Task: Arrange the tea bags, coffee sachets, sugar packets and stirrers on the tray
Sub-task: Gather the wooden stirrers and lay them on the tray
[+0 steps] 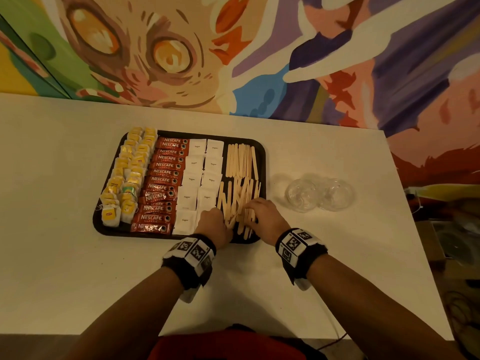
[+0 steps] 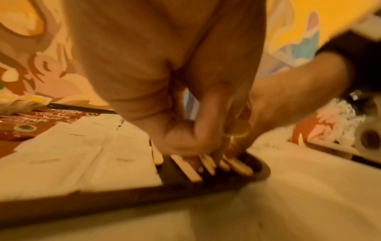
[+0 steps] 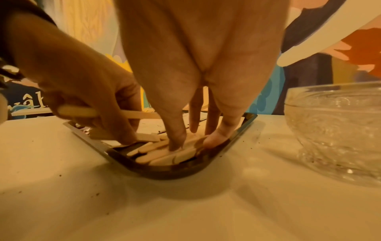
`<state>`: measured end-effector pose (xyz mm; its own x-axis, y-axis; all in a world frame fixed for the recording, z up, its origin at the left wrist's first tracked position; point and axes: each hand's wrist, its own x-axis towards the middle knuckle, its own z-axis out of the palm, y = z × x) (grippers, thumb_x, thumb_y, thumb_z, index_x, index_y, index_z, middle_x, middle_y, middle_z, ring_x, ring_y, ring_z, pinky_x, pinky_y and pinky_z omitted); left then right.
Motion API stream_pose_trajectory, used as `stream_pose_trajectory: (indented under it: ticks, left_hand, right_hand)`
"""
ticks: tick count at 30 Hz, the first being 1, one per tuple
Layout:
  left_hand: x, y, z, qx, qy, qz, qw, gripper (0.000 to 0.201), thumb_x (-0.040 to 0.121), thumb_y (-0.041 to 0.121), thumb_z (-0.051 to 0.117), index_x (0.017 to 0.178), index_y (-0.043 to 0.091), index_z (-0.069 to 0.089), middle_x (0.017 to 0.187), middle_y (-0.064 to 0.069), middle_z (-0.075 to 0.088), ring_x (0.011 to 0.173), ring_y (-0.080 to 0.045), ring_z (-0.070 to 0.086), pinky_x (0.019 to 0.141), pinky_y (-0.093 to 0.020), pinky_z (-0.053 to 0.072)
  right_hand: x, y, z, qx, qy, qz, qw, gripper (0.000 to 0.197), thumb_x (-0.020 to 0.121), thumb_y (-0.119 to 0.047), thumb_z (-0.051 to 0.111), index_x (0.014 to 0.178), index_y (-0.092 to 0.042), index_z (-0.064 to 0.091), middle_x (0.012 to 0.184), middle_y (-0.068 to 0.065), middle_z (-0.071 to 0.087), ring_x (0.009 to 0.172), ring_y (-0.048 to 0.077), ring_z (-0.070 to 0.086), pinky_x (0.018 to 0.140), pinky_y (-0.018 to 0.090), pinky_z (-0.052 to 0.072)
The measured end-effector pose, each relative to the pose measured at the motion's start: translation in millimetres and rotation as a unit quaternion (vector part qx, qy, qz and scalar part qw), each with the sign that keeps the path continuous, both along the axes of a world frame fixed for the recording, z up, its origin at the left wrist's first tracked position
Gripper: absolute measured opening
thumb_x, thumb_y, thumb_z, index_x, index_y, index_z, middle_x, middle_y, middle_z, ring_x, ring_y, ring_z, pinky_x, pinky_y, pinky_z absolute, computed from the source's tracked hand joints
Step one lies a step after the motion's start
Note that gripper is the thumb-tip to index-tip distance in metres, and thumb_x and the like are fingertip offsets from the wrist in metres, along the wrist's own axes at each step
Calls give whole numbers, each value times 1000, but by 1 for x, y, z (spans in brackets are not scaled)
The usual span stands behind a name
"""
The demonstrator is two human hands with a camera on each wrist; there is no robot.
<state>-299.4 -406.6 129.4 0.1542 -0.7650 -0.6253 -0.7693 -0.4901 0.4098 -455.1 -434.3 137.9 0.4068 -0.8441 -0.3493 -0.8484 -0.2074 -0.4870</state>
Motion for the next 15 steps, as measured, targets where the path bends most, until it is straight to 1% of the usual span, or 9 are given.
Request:
stream_pose_trajectory:
  ticks: [1, 2, 4, 5, 6, 8, 9, 12, 15]
  left_hand:
    - [3, -1, 5, 12, 14, 3, 1000, 39, 79, 26, 75, 106, 6, 55, 104, -10, 59, 84, -19, 60, 64, -23, 49]
    - [6, -1, 10, 25, 30, 7, 999, 38, 78, 25, 77, 103, 5, 57, 99, -10, 61, 77, -19, 61, 57, -22, 49]
    - [15, 0, 24, 45, 63, 9, 997, 28, 79, 21, 76, 94, 3, 62, 80, -8, 64, 57, -14, 59, 44, -20, 45]
    - [19, 2, 31, 57, 77, 4, 995, 22, 80, 19, 75, 90, 3, 64, 73, -7, 64, 49, -13, 56, 41, -19, 44]
    - [23, 2, 36, 72, 89, 0, 993, 19, 82, 19, 74, 87, 3, 65, 69, -7, 64, 45, -12, 55, 41, -19, 44]
    - [32, 4, 43, 86, 100, 1, 991, 19, 84, 20, 72, 84, 2, 67, 70, -8, 66, 43, -12, 54, 42, -20, 45]
    - [35, 3, 45, 79, 100, 13, 992, 20, 85, 21, 72, 84, 1, 67, 70, -9, 67, 43, -12, 54, 42, -20, 45]
    - [36, -4, 40, 25, 95, 66, 993, 23, 87, 26, 69, 83, 3, 66, 71, -8, 69, 42, -9, 57, 41, -17, 44]
    - [23, -16, 30, -17, 93, 86, 992, 26, 88, 29, 68, 81, 5, 67, 68, -6, 69, 45, -9, 60, 41, -17, 45]
  right_hand:
    - [-1, 0, 0, 1, -4, -4, 1000, 42, 91, -10, 64, 132, -14, 56, 138, 7, 50, 128, 25, 43, 109, 32, 34]
    - [-1, 0, 0, -2, -6, -5, 1000, 41, 91, -10, 65, 131, -13, 57, 136, 8, 51, 127, 25, 44, 109, 31, 35]
    - [-1, -2, 1, -9, -12, -4, 1000, 36, 88, -10, 67, 124, -13, 62, 130, 8, 55, 123, 24, 48, 106, 31, 39]
    - [-1, -2, 0, -9, -13, -6, 1000, 35, 88, -11, 68, 122, -13, 63, 129, 8, 55, 121, 24, 49, 105, 30, 40]
    - [-1, -3, 1, -5, -13, -9, 1000, 35, 87, -13, 69, 121, -15, 63, 129, 7, 53, 121, 23, 47, 105, 30, 40]
    - [-1, -2, -1, 3, -18, -19, 1000, 37, 86, -15, 71, 122, -18, 61, 131, 5, 47, 123, 22, 44, 104, 29, 40]
    - [-1, -2, -2, 11, -22, -25, 999, 40, 84, -16, 73, 121, -19, 60, 131, 3, 45, 122, 21, 44, 104, 29, 41]
    - [3, 2, -3, 42, -20, -20, 999, 47, 79, -19, 79, 122, -19, 59, 129, 2, 40, 119, 20, 43, 102, 28, 42]
    - [7, 2, -4, 34, -10, 1, 999, 47, 82, -12, 75, 126, -14, 57, 130, 4, 38, 114, 19, 44, 95, 23, 45]
